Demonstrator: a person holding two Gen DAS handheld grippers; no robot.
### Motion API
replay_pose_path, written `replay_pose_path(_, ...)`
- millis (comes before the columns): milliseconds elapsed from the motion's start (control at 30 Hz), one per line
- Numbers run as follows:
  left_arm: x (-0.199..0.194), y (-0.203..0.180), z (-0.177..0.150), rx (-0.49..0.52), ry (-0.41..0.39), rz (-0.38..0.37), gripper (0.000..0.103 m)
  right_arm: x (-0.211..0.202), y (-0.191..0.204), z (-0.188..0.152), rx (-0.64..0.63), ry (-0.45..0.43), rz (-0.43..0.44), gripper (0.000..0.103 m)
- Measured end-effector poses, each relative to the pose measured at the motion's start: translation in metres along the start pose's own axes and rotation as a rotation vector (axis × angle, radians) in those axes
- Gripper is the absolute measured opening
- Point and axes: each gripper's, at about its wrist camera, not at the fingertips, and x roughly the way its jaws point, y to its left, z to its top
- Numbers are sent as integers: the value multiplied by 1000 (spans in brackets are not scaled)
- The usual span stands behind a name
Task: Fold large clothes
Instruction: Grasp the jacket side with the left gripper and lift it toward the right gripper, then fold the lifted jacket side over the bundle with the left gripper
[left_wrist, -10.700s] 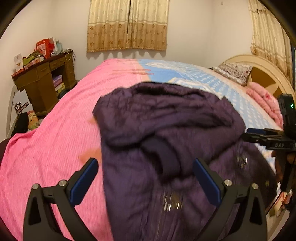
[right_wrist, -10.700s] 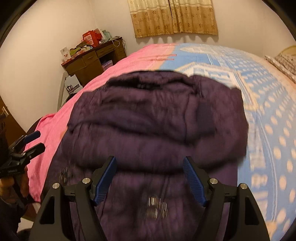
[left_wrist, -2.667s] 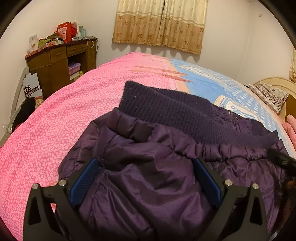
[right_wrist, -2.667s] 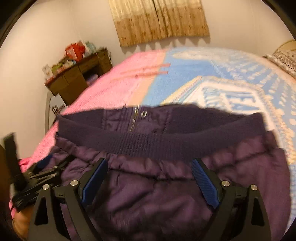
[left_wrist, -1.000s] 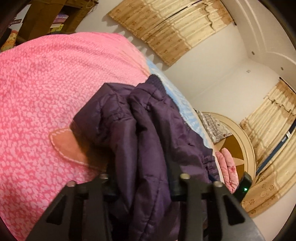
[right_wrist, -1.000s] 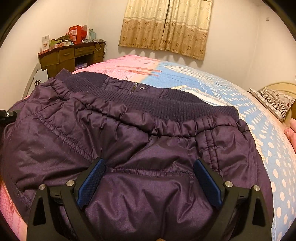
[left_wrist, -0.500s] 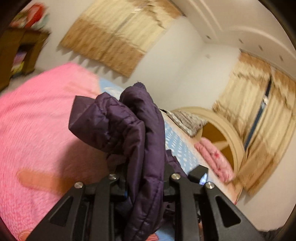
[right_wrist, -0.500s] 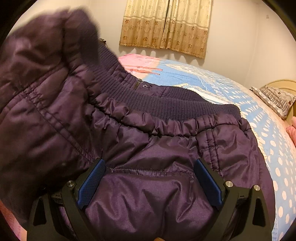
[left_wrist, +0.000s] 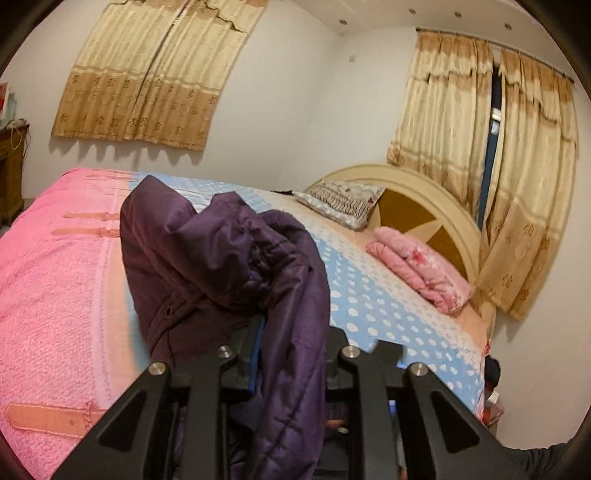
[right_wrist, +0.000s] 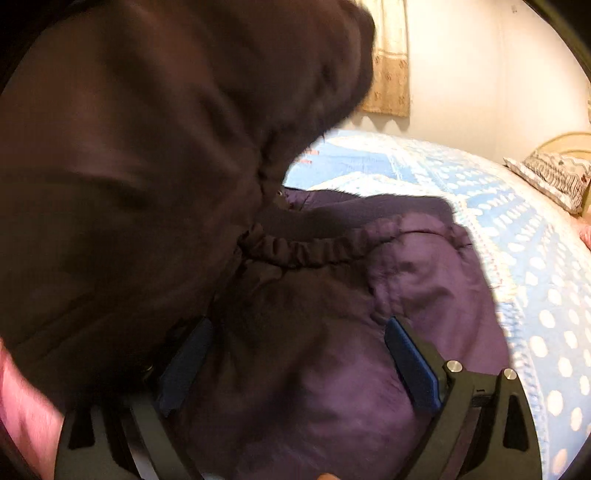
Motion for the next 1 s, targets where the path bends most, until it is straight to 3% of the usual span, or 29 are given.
replay_pose_path(67, 8, -7, -4, 3, 15, 9, 22, -22, -7, -8, -57, -48, -64, 95)
replay_pose_path(133, 17, -16, -7, 15, 30, 6, 22, -40, -25, -15, -3, -81, -25, 95)
replay_pose_path(267, 45, -44, -17, 105, 71, 11, 22, -56, -97, -31, 343, -81, 115, 95)
replay_pose_path(367, 73, -69, -33, 214, 127, 36, 22, -72, -160, -46, 600, -131, 111, 95)
replay_pose_path(433, 91, -89, -49, 322, 155, 64, 22, -87, -190, -45, 661, -181, 77, 95)
replay_pose_path(500, 107, -108, -66, 430, 173, 99, 24, -101, -212, -32, 643, -208, 83, 95)
replay_pose_path(633, 117, -125, -85, 551, 163, 153, 29, -111, -235, 9, 574, -193, 192, 95)
replay_pose_path(800, 122, -140, -113, 727, 105, 235, 35, -108, -220, 60, 374, -112, 212, 95)
replay_pose_path(933, 120, -145, -122, 792, 83, 252, 35, -75, -191, 90, 273, 51, 254, 95)
replay_pose_path(1000, 120, -144, -114, 777, 83, 243, 35, -51, -174, 98, 221, 142, 250, 84)
